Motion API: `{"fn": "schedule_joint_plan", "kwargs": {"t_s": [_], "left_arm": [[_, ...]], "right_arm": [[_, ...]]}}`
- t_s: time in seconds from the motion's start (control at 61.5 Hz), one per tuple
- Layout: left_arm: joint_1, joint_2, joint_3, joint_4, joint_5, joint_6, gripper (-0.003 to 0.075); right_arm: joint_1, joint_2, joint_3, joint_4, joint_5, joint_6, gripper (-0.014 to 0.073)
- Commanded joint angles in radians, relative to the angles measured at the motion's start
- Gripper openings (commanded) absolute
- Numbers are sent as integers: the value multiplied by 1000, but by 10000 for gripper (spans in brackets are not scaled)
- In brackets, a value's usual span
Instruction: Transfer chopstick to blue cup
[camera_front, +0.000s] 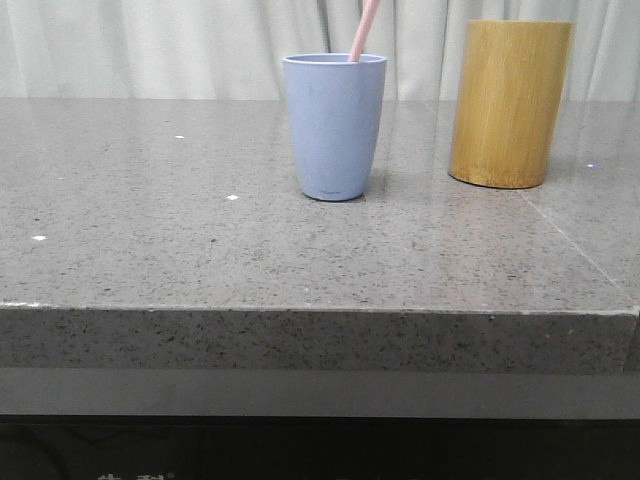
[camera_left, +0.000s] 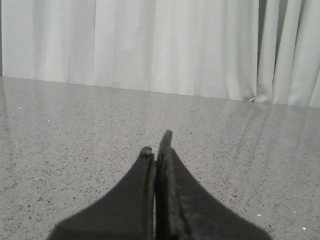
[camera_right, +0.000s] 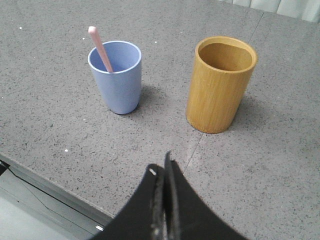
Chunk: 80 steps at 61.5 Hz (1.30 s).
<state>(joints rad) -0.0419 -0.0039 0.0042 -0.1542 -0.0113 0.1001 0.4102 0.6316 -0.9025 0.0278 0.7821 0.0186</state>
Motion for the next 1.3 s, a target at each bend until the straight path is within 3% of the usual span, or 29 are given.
{"fn": "schedule_joint_plan", "kwargs": {"t_s": [0.0, 1.121, 1.284], "left_arm": [[-1, -22, 12, 34, -73, -39, -19], [-1, -22, 12, 20, -48, -41, -19], [-1, -22, 12, 20, -48, -41, -19]], "right_arm": [[-2, -2, -24, -7, -69, -1, -67], [-2, -8, -16, -7, -72, -1, -67], [-122, -132, 112, -7, -176, -3, -67]]}}
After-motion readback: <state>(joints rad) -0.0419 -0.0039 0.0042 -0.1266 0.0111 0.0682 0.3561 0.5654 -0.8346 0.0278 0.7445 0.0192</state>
